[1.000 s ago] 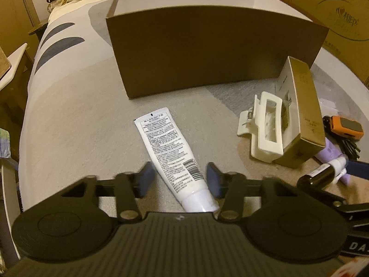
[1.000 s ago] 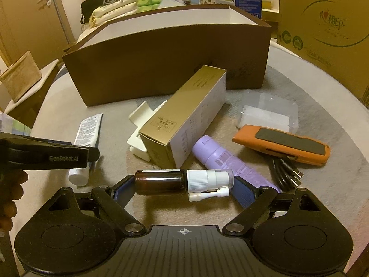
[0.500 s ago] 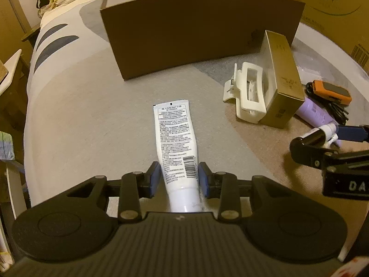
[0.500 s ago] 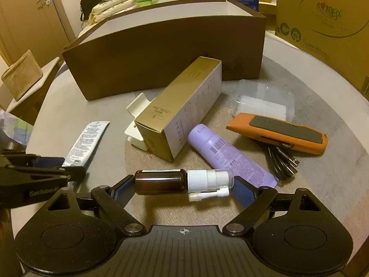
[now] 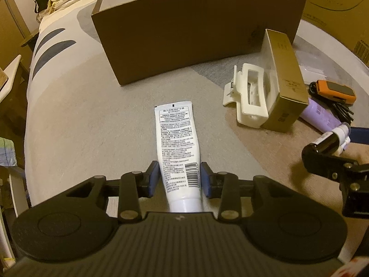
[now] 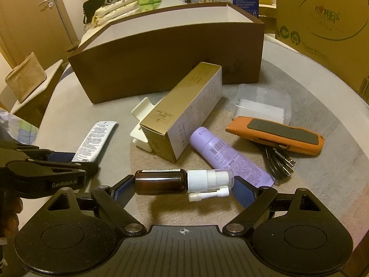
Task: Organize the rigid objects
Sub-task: 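Carry the tube and bottle into the brown box and lower them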
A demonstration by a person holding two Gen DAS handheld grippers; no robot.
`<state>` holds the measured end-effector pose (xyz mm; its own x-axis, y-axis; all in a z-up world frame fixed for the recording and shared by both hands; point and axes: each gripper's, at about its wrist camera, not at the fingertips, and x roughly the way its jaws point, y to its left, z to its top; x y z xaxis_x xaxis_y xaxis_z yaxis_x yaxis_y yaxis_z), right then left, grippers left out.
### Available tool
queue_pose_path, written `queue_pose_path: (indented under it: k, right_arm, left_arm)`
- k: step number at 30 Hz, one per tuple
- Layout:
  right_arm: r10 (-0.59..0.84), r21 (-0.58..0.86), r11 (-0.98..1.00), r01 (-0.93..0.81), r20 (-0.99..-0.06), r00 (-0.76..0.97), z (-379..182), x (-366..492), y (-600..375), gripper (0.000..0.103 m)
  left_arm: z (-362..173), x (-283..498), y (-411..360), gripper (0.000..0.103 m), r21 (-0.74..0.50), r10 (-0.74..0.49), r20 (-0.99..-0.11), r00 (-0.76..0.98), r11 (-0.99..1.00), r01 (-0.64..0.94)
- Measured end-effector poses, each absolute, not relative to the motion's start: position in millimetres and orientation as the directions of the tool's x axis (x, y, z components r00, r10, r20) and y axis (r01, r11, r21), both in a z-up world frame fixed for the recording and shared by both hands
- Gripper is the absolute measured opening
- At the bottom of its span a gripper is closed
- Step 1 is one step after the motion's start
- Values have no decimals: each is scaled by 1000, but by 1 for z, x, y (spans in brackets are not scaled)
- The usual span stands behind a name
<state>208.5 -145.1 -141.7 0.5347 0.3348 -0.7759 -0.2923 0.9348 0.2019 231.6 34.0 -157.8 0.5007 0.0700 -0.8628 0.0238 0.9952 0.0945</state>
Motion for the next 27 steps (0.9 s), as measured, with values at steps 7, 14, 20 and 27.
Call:
queue_pose_path:
  k: [7, 14, 20, 27]
  right_arm:
    - [342, 204, 932, -299, -764, 546, -134, 202, -146, 86]
    - [357, 207, 926, -315, -751, 556, -123, 195, -148, 86]
    - [379, 204, 915, -347, -727, 572, -107, 198, -151, 86]
    - [424, 208, 895, -395, -675, 604, -75, 229, -152, 86]
  left_arm:
    - [-143, 218, 35, 33, 89, 67, -848, 525, 996, 16]
    - [-116, 199, 36, 33, 74, 58, -819, 571, 997, 6]
    - [-81, 193, 37, 33, 66, 48, -774, 631, 998, 5]
    - [-45, 215, 39, 33, 65, 42, -721, 692, 998, 6]
